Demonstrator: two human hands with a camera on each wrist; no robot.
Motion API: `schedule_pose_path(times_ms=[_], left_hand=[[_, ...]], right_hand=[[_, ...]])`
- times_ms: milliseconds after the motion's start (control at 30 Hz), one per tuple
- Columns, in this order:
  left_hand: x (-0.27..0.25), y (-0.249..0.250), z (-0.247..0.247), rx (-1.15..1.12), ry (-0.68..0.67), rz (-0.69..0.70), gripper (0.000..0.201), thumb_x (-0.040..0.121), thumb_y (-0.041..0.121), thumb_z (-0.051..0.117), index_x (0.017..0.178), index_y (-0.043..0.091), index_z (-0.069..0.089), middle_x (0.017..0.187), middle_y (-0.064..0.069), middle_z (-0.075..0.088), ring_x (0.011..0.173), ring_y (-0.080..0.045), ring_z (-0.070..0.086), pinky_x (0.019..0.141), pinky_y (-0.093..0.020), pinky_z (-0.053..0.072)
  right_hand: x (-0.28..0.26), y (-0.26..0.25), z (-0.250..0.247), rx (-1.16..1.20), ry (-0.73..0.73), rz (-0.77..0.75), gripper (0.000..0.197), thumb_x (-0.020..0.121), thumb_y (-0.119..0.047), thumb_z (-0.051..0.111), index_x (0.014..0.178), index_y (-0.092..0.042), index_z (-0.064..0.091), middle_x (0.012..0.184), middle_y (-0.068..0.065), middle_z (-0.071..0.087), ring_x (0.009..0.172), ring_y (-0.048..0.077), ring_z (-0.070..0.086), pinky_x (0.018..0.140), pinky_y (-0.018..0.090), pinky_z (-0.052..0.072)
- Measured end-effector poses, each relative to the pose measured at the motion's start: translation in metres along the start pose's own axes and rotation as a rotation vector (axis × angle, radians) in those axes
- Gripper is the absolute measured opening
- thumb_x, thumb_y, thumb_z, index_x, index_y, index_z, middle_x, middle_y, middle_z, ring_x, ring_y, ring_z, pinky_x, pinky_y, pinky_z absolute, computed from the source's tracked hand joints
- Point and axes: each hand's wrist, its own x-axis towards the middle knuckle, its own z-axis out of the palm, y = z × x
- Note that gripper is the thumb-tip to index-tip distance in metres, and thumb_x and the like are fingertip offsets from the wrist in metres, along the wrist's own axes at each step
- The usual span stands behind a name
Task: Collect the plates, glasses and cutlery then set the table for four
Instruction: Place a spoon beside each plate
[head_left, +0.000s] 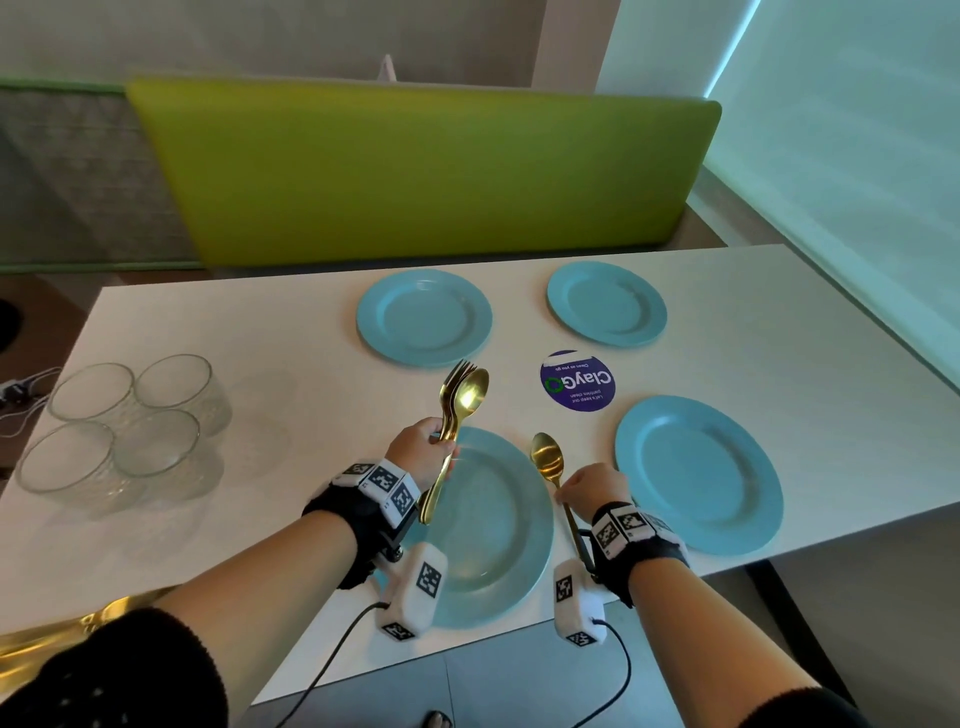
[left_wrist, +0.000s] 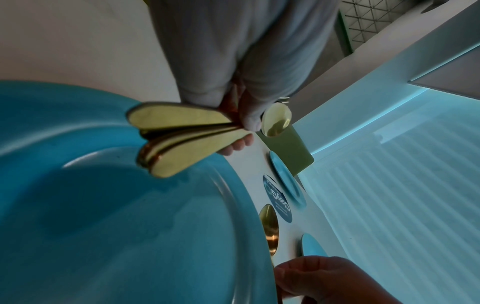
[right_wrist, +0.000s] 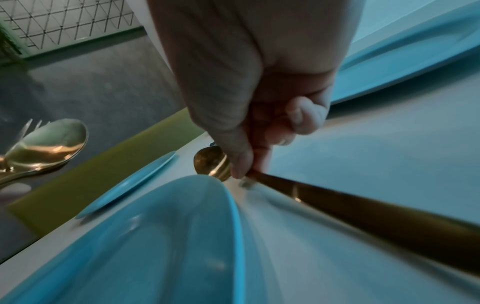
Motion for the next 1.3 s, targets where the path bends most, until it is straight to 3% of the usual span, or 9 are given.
schedule_pose_path(times_ms=[167,300,467,800,967,1033,1133,1233,1300], left_hand=[[-0.003,0.000,0.001,0.016,0.008,0.011,0.025,0.095,0.004,0.045,0.117,0.002,0.056,0.077,-0.002,0.060,0.058,-0.013,0.053,0.057,-0.022,0.046],[-0.005,0.000,0.001,0.009,0.015,0.015,0.024,0.095,0.004,0.045,0.116,0.002,0.056,0.075,-0.002,0.059,0.059,-0.014,0.054,0.062,-0.024,0.048],[-0.005,-0.001,-0.001,-0.011,0.028,0.017,0.025,0.095,0.003,0.045,0.118,0.003,0.055,0.076,-0.002,0.059,0.060,-0.013,0.054,0.062,-0.023,0.048],[-0.005,-0.005,-0.004,-0.042,-0.002,0.018,0.021,0.095,0.003,0.045,0.113,0.007,0.055,0.074,0.000,0.058,0.064,-0.014,0.055,0.067,-0.026,0.051],[-0.001,0.000,-0.006,-0.060,-0.053,-0.003,0.010,0.096,0.002,0.043,0.094,0.007,0.052,0.073,-0.002,0.057,0.061,-0.016,0.053,0.067,-0.032,0.049],[0.000,0.006,-0.005,-0.089,-0.082,-0.011,0.010,0.096,0.001,0.041,0.093,0.004,0.051,0.073,-0.003,0.056,0.061,-0.017,0.052,0.065,-0.032,0.049],[0.000,0.018,-0.001,-0.113,-0.142,-0.008,0.009,0.096,0.003,0.042,0.095,0.005,0.050,0.076,-0.003,0.056,0.064,-0.016,0.053,0.073,-0.035,0.052],[-0.002,0.026,0.006,-0.091,-0.224,0.009,0.008,0.095,0.002,0.043,0.093,0.006,0.050,0.076,-0.004,0.057,0.065,-0.017,0.053,0.073,-0.036,0.052],[-0.002,0.031,0.013,-0.075,-0.267,0.036,0.008,0.092,0.000,0.046,0.091,0.006,0.052,0.072,-0.005,0.058,0.061,-0.019,0.054,0.068,-0.037,0.052]], right_hand=[[0.001,-0.002,0.002,-0.053,0.029,-0.029,0.030,0.089,-0.016,0.058,0.116,-0.005,0.066,0.120,0.012,0.064,0.114,0.026,0.059,0.079,0.021,0.042],[0.002,-0.005,0.004,-0.237,0.073,-0.078,0.022,0.088,-0.020,0.055,0.097,-0.007,0.070,0.095,0.006,0.069,0.088,0.023,0.063,0.083,0.028,0.054],[0.001,-0.008,0.006,-0.278,0.081,-0.088,0.020,0.085,-0.020,0.055,0.089,-0.009,0.071,0.080,0.005,0.059,0.073,0.022,0.053,0.066,0.025,0.046],[0.001,-0.005,0.006,-0.093,0.081,-0.080,0.020,0.086,-0.023,0.061,0.096,-0.010,0.073,0.100,0.010,0.072,0.087,0.023,0.062,0.080,0.029,0.052],[-0.008,-0.009,-0.013,0.039,0.136,-0.093,0.015,0.090,-0.021,0.060,0.079,-0.016,0.068,0.104,0.011,0.071,0.101,0.027,0.064,0.087,0.031,0.051],[-0.015,-0.017,-0.027,0.042,0.163,-0.125,0.021,0.092,-0.024,0.057,0.085,-0.010,0.071,0.098,0.010,0.071,0.095,0.026,0.064,0.084,0.031,0.049],[-0.031,-0.035,-0.042,0.082,0.155,-0.185,0.031,0.093,-0.031,0.055,0.067,-0.016,0.063,0.082,0.005,0.066,0.067,0.018,0.057,0.071,0.029,0.049],[-0.048,-0.054,-0.041,0.159,0.032,-0.225,0.029,0.092,-0.033,0.056,0.080,-0.010,0.068,0.080,0.005,0.068,0.051,0.010,0.050,0.048,0.018,0.042],[-0.054,-0.065,-0.035,0.235,-0.054,-0.248,0.027,0.092,-0.033,0.057,0.079,-0.010,0.067,0.072,-0.003,0.065,0.051,0.008,0.050,0.046,0.016,0.041]])
